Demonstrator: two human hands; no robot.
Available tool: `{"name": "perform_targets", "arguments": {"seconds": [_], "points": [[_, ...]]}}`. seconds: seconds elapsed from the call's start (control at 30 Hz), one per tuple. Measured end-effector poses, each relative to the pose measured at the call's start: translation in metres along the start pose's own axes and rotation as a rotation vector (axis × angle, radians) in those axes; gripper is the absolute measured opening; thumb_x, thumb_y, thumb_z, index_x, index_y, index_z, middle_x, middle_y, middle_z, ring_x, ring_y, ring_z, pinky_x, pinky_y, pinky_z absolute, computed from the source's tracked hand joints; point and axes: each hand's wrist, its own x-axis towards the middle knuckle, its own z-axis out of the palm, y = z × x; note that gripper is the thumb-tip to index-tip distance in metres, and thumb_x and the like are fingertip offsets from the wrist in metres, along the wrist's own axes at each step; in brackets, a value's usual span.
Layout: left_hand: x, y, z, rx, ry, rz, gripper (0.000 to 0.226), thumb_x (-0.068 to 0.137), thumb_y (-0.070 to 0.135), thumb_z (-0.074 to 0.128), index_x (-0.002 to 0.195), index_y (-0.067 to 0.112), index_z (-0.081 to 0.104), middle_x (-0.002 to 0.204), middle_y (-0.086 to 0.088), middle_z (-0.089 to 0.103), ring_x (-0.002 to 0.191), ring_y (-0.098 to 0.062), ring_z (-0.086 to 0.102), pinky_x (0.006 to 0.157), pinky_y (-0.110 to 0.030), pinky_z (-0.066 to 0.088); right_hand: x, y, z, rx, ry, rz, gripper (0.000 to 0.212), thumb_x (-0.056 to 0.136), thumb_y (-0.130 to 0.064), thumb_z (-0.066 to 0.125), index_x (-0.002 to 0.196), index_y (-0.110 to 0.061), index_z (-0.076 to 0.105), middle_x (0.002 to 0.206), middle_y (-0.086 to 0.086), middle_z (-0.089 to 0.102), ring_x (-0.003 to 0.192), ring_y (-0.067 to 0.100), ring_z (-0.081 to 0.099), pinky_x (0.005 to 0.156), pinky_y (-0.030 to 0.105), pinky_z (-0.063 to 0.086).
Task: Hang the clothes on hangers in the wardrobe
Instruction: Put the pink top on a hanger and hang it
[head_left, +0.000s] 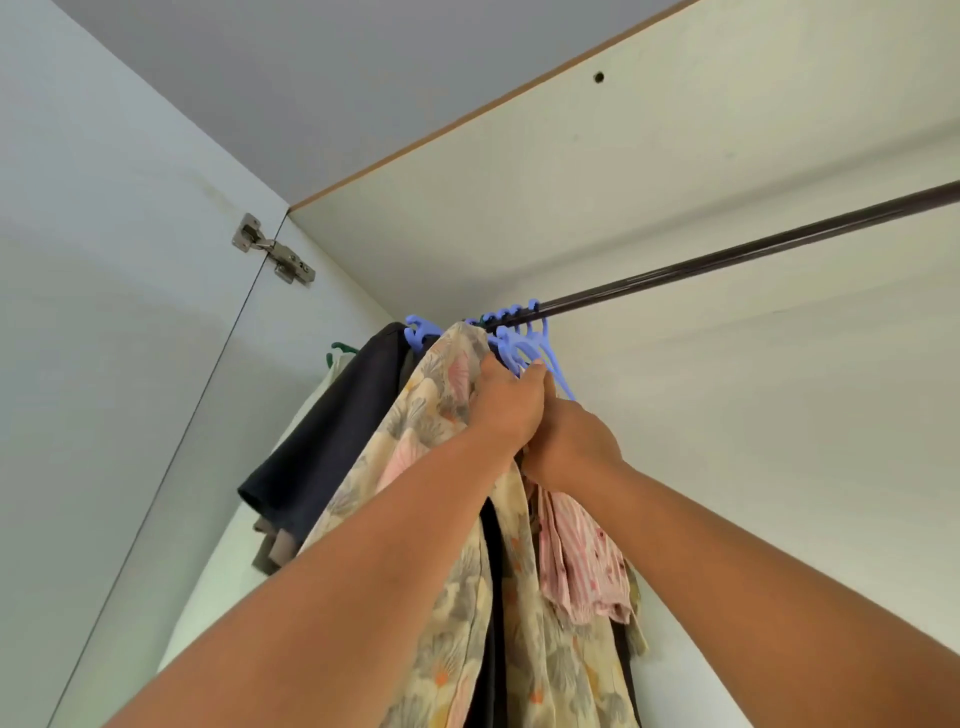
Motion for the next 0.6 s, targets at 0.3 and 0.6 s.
{"name": "perform_targets", "arguments": {"seconds": [0.3, 0.6], "points": [[-0.092, -0.02, -0.033, 0.275, 0.037, 0.159, 0.068, 0.1, 0.026, 0.041, 0.154, 0.011, 0.003, 0.158, -0.009, 0.018, 0.147, -0.027, 0.014, 0.116, -0.039, 0.017, -0.081, -0.022, -0.036, -0.042, -0.054, 0.055, 0.065, 0.082, -0.021, 0.055, 0.139, -0.027, 0.023, 0.089, 0.0, 0.059, 0.071, 0.027, 0.058, 0.053, 0.029, 0.037], [-0.188, 0.023, -0.09, 0.477, 0.077, 0.442, 0.063, 0.09, 0.028, 0.038, 0.144, -0.005, 0.031, 0.136, -0.019, 0.047, 0.12, -0.033, 0.045, 0.102, -0.041, 0.039, -0.166, -0.07, -0.131, -0.181, 0.136, 0.059, 0.053, 0.083, -0.023, 0.054, 0.132, -0.022, 0.034, 0.096, 0.004, 0.061, 0.076, 0.028, 0.061, 0.062, 0.035, 0.052]]}}
